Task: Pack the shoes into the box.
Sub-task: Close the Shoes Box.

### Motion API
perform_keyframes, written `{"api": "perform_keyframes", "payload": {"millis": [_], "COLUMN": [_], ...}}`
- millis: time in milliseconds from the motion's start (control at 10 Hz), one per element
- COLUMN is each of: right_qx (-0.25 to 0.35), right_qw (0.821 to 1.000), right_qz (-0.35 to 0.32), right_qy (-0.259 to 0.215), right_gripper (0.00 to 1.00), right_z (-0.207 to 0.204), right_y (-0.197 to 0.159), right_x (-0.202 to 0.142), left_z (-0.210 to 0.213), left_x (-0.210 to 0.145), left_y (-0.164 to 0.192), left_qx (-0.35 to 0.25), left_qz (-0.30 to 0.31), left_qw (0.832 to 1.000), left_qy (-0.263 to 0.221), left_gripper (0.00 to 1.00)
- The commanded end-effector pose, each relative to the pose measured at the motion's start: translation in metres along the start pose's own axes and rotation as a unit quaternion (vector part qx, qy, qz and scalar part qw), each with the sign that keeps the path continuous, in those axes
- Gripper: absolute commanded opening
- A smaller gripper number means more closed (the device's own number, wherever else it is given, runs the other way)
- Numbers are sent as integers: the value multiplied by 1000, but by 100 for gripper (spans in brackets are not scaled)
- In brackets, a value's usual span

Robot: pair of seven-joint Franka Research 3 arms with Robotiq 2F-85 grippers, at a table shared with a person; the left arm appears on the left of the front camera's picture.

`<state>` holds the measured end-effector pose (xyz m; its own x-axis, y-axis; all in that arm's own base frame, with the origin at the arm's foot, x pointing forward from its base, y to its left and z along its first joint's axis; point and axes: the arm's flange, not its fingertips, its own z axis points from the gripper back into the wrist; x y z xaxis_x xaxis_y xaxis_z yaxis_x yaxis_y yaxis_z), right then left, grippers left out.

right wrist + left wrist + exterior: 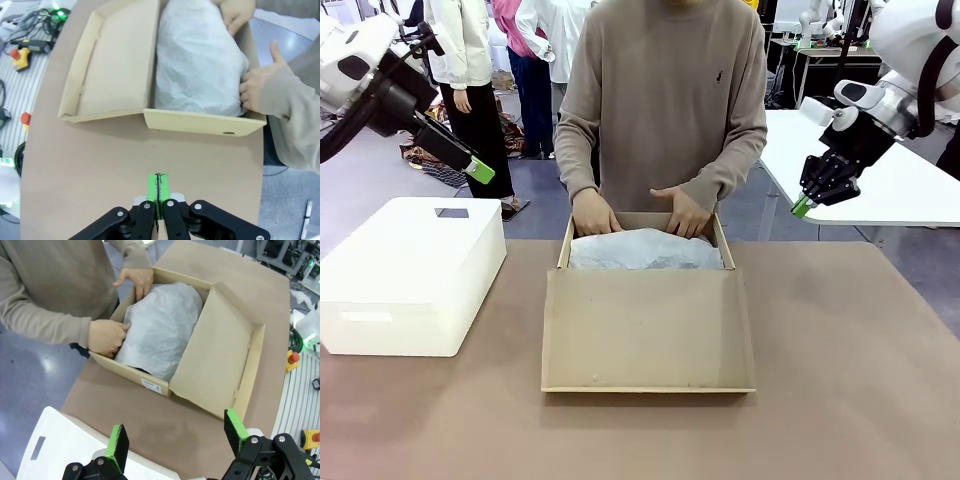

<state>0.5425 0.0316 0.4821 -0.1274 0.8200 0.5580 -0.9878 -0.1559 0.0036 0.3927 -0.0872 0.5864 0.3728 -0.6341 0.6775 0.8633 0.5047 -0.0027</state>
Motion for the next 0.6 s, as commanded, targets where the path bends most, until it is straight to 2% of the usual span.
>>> {"api": "perform_keyframes", "payload": {"millis": [0, 200, 300, 500], "right_qx": [19, 2, 17, 17], "right_qw": [999, 1000, 1000, 1000], "right_qz": [26, 4, 12, 12], "right_qy": [-31, -30, -11, -11], "right_gripper": [0, 0, 0, 0], "right_z": [8, 8, 2, 2], "right_y": [-9, -8, -2, -2], "right_x": [-5, -5, -4, -4], "left_z": [-1, -1, -1, -1], "left_x": [0, 0, 0, 0], "left_y": [-1, -1, -1, -1], "left_qx": [-1, -1, -1, -1], "left_qz": [5, 5, 5, 5], "left_qw": [1000, 1000, 1000, 1000], "left_qy": [-12, -12, -12, -12], "left_gripper": [100, 100, 100, 100]}}
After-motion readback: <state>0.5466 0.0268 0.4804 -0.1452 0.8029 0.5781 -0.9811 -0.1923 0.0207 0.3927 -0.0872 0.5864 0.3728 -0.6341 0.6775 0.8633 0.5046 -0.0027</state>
